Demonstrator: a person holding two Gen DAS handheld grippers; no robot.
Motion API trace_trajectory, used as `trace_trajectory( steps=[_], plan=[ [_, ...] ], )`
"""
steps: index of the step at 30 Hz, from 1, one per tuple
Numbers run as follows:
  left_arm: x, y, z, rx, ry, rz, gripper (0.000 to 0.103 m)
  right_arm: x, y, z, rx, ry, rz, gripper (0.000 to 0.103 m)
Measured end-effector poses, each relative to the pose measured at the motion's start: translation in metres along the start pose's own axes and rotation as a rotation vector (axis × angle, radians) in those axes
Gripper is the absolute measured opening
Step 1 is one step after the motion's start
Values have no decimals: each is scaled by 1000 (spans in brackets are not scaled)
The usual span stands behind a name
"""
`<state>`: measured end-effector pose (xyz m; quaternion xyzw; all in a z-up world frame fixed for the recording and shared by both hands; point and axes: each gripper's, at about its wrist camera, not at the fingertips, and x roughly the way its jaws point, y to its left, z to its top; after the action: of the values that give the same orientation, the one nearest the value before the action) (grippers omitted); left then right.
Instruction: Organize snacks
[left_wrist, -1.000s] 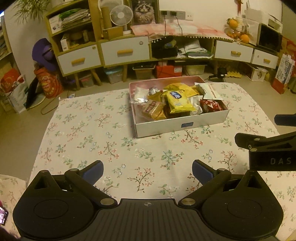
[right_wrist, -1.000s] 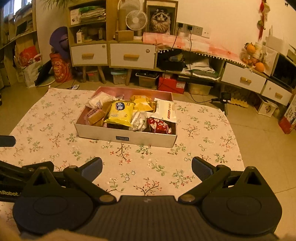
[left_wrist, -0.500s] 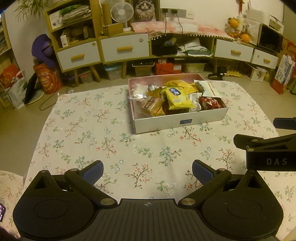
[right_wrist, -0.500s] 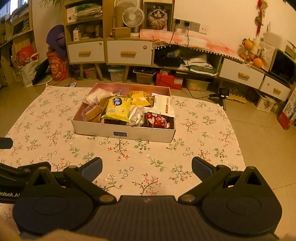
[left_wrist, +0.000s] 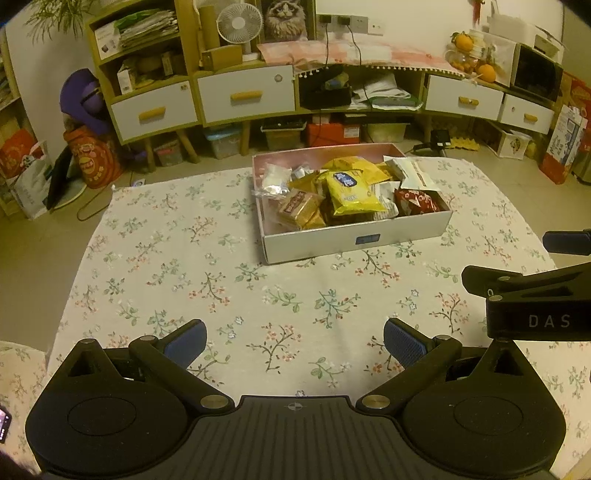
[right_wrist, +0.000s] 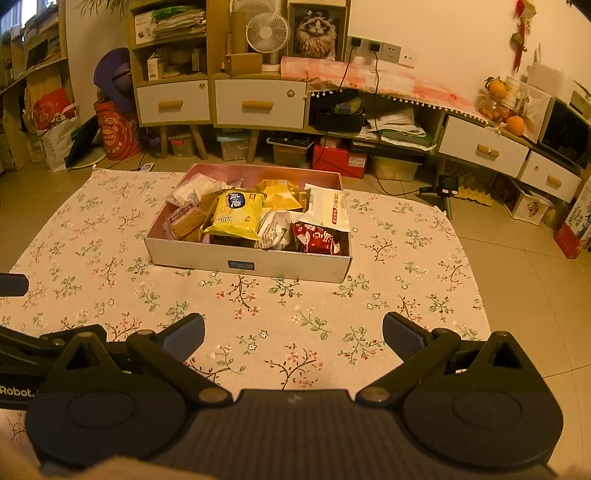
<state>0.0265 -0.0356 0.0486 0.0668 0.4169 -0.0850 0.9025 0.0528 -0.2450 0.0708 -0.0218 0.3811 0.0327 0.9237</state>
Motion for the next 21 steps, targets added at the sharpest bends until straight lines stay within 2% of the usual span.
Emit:
trace_trajectory(
  steps=[21],
  plan=[
    [2,0,0,-5,9,-9,103,0,2,0,-2,3,3,103]
  ],
)
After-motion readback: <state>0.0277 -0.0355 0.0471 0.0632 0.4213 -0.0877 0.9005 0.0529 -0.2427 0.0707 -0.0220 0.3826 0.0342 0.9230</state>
